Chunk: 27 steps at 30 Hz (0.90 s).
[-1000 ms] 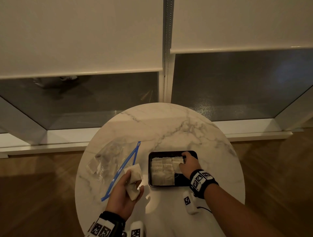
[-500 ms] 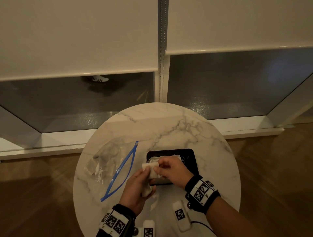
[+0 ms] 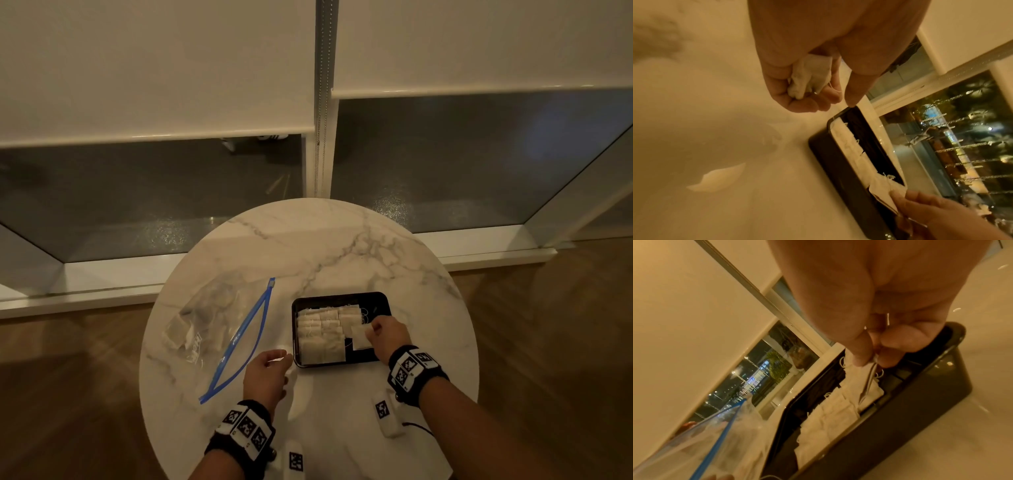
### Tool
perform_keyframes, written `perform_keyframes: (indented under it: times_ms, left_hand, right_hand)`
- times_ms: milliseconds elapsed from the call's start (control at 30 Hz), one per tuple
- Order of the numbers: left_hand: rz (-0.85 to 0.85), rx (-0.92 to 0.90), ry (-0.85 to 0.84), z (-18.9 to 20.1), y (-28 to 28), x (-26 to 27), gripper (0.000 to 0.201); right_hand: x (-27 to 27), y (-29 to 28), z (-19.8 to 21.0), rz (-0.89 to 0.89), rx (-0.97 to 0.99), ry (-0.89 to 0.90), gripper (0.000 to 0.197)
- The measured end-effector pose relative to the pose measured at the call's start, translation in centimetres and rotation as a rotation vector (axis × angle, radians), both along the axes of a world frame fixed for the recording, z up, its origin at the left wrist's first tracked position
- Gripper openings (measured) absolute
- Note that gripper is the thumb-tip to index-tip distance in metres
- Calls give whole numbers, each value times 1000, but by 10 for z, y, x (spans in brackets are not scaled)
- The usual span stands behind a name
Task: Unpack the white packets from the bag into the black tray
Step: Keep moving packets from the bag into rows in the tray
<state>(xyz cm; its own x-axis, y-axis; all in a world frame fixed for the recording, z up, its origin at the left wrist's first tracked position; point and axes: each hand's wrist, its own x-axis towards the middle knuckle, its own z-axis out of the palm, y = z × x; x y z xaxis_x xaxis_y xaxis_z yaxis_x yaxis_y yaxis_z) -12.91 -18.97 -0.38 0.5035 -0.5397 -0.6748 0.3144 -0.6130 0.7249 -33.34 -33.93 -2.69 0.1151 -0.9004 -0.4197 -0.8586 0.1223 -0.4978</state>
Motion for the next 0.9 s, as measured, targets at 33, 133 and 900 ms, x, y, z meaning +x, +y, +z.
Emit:
perform_keyframes:
  times_ms: [33, 133, 900]
  left_hand:
    - [-15, 10, -13, -3, -2, -1, 16]
    - [-72, 47, -77, -12, -6, -2, 22]
    - [-156, 35, -178, -37, -12, 3, 24]
  right_hand:
    - [2, -1, -3, -3, 1, 9, 15]
    - [9, -6, -12, -9, 0, 21, 14]
    - [28, -26, -20, 92, 53, -7, 12]
